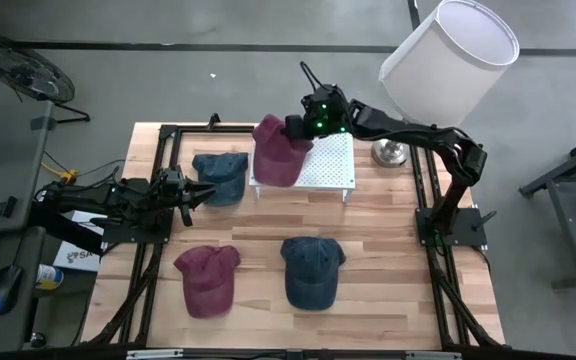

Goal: Pick & Place hat
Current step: Put the right red cap on the shelf, then put the bottom blue cap on the shelf

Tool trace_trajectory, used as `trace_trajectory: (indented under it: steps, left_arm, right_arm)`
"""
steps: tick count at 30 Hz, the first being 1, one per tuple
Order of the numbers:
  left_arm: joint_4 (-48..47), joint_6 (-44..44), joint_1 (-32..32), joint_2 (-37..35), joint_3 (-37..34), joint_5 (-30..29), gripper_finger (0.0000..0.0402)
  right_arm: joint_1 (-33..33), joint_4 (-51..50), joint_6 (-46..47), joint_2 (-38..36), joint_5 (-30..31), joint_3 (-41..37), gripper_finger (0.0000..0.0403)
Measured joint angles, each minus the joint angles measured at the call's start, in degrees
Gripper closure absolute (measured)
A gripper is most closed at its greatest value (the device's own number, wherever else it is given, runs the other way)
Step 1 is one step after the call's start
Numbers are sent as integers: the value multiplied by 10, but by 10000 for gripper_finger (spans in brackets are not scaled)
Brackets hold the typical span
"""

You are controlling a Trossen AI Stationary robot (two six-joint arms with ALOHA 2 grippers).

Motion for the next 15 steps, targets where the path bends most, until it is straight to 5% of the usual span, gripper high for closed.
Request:
trace_trajectory:
  steps: [15]
  left_arm:
    - [0,0,0,0,0,0,312]
  right_arm:
    - [-12,17,-30,-27,-6,0,229]
